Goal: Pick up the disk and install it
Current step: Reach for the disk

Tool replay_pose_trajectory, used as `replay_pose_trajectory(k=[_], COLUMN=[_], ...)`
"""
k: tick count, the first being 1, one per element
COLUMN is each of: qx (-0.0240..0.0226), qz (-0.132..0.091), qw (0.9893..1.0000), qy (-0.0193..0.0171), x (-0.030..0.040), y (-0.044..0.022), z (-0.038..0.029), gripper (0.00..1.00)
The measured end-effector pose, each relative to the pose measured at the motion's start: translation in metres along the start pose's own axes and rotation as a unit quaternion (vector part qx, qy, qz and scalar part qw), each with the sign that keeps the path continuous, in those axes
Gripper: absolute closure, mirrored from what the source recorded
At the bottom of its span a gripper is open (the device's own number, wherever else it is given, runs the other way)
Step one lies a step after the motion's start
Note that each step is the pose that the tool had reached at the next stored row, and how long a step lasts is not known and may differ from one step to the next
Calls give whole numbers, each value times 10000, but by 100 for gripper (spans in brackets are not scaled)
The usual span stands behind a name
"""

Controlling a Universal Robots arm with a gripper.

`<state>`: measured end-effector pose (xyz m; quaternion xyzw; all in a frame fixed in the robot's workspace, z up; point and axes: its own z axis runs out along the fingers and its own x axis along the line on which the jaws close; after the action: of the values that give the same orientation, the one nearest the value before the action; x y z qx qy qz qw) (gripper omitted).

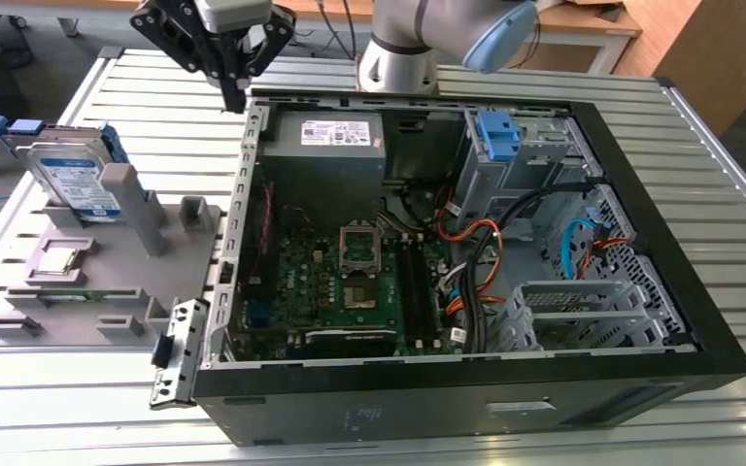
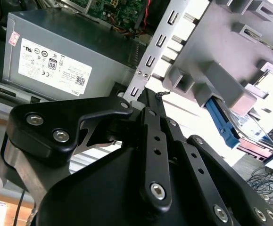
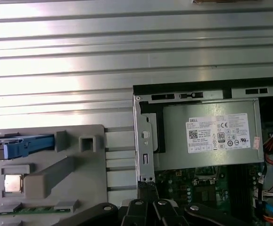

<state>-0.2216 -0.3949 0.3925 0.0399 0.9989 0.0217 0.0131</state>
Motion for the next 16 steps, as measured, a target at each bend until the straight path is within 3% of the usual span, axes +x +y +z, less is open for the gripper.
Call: replay_pose_trajectory(k=[16], qx=[0], qz=[10], qw=[10000], qy=[0], x=[278], y=[-22], z=[-6], gripper=[89])
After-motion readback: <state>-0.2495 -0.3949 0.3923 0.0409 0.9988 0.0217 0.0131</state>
